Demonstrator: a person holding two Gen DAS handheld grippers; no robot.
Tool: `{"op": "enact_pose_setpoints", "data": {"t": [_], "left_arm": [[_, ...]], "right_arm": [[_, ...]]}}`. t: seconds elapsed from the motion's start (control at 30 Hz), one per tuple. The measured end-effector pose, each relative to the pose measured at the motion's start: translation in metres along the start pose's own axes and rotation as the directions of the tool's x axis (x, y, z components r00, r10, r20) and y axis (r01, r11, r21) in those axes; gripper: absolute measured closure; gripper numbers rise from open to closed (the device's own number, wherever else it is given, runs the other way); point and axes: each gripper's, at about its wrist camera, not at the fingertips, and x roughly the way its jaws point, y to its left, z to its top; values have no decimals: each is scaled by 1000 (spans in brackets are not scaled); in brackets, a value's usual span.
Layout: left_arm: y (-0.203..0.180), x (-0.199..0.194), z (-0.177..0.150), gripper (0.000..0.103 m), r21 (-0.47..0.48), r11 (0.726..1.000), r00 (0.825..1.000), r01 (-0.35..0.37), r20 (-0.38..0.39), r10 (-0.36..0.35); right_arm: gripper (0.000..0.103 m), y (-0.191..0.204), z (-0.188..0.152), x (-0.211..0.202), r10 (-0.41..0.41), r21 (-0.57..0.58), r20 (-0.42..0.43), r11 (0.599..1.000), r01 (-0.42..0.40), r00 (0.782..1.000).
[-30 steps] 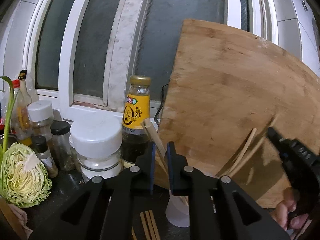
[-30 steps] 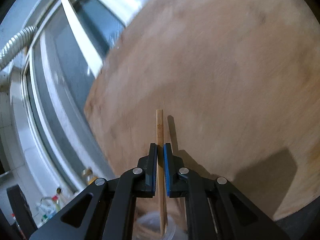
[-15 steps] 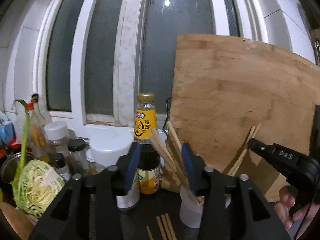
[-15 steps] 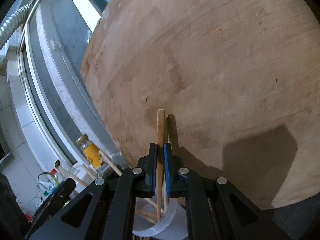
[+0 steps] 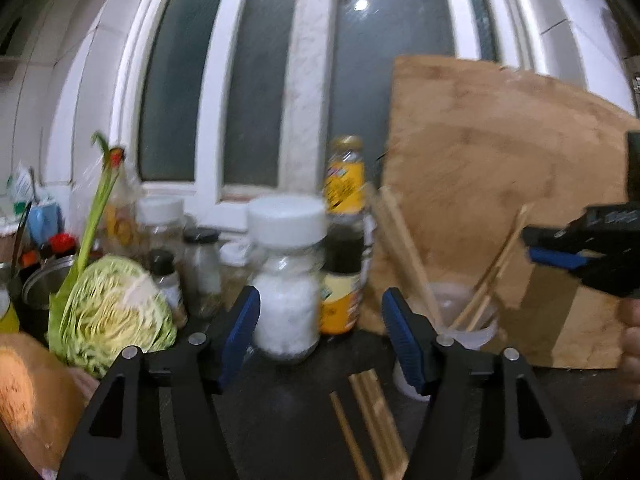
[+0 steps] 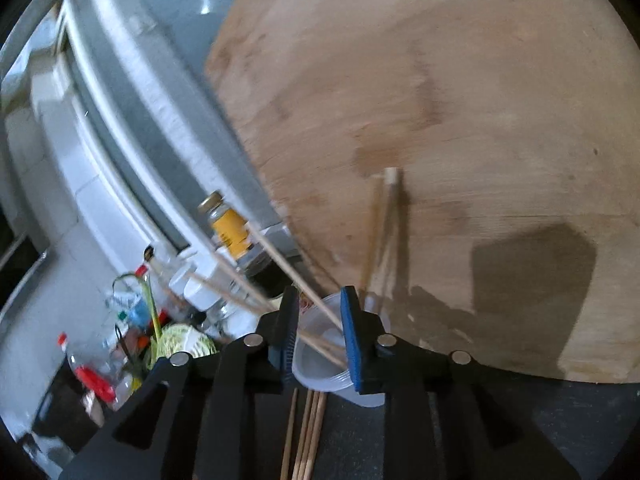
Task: Organize utensils
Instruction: 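Carry both held chopsticks over the frosted cup and open both grippers, then lower the right gripper to the loose chopsticks and grasp one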
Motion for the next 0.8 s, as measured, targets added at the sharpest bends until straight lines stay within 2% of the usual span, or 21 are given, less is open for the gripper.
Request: {"op": "enact_pose_setpoints", "data": {"t": [0.1, 0.23, 0.37, 0.43, 0.5, 0.6, 0.7, 0.73, 0.8], "left_arm": [[8, 8, -13, 40, -21, 998, 998, -59, -38, 58], [8, 10, -26, 40, -28, 998, 997, -63, -50, 61], [10, 4, -25, 40, -16, 995, 995, -95, -11, 95], [15, 6, -24, 38, -34, 996, 997, -79, -17, 79], [19, 8, -23, 38, -48, 992, 993, -116, -25, 115], [15, 2, -23, 31, -31, 992, 992, -124, 1, 124], [5, 1, -24, 26, 16, 985, 985, -170, 13, 170], [7, 2, -24, 25, 12, 984, 984, -177, 8, 177], [12, -1, -23, 24, -12, 971, 971, -239, 18, 239]], "right_arm": [[73, 7, -7, 1, 4, -28, -12, 1000, -4, 1000], [73, 21, -15, 8, -17, -79, -17, 997, 16, 1000], [73, 29, -20, 12, -22, -112, -20, 994, 20, 1000], [73, 32, -23, 13, -6, -117, -38, 993, 1, 999], [73, 35, -26, 18, -3, -132, -54, 991, -4, 999], [73, 41, -33, 24, -21, -152, -67, 988, 10, 998], [72, 46, -41, 26, -16, -146, -83, 989, 3, 996], [72, 49, -43, 25, -19, -168, -72, 986, 7, 997], [72, 55, -46, 24, -62, -233, -33, 971, 53, 998]]}}
